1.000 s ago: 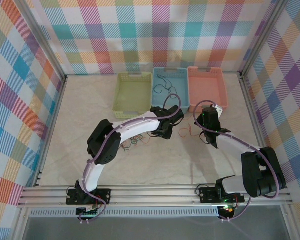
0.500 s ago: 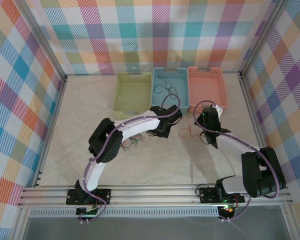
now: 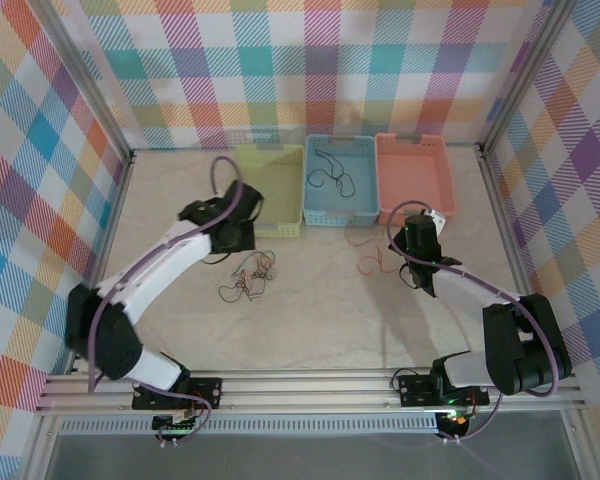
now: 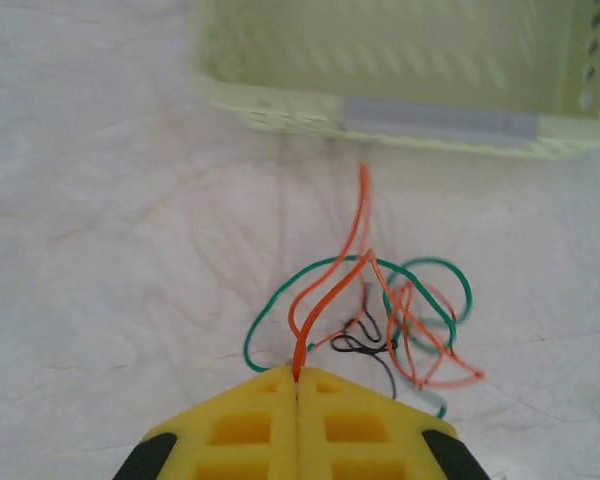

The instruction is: Untangle the cables

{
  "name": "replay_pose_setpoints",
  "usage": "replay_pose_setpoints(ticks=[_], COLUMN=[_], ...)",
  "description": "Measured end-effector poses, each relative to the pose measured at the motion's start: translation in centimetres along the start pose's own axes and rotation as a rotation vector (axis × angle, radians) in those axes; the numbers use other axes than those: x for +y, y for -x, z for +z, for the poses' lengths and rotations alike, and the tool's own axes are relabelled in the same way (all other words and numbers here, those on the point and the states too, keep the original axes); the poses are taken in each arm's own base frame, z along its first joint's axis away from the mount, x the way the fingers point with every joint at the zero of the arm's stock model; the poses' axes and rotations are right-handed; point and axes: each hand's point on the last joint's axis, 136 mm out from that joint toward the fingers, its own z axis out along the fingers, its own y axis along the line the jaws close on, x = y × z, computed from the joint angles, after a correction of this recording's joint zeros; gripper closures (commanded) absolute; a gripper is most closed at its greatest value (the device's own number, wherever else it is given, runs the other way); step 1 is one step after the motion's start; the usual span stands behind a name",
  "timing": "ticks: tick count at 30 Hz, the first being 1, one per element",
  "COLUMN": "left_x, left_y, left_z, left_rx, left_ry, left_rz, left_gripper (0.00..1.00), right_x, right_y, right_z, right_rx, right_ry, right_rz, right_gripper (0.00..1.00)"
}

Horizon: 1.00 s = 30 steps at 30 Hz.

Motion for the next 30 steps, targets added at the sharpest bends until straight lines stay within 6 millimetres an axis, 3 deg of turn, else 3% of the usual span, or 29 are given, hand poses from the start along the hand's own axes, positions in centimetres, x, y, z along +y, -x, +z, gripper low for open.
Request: replay_pose_setpoints(ticks=[4, 15, 20, 23, 26, 30], left_x=[2.3, -0.2, -0.2, -0.1, -0.7, -1.2], left_y=[0.3, -1.7, -2.5, -4.1, -5.7, -6.8], left_z=[-2.6, -4.1, -5.2, -4.5, -2.1, 0.6], left_rx=[-0.059, 0.036, 0.019, 0.017, 0.050, 0.076], left_ry=[-0.028, -0.210, -0.266, -0.303, -0.325, -0.319], left_rz=[-0.068, -0.062, -0.080, -0.115, -0.144, -0.163], left_gripper=[1.00, 1.00, 1.00, 1.00, 1.00, 1.00], right_x=[-0.1, 0.3, 1.8, 3.7, 5.9, 10.0], right_y=[-0.1, -0.3, -0.5, -0.5, -0.6, 0.3], right_z=[0.1, 0.1, -0.3, -1.2, -2.7, -6.1], right_rx=[0.004, 0.014, 0.011, 0.003, -0.009, -0.052], right_ry=[-0.003, 0.016, 0.068, 0.132, 0.215, 0.376], right_rz=[-0.001, -0.009, -0.063, -0.113, -0.171, -0.247], right_gripper=[1.00, 1.00, 1.00, 1.00, 1.00, 1.00])
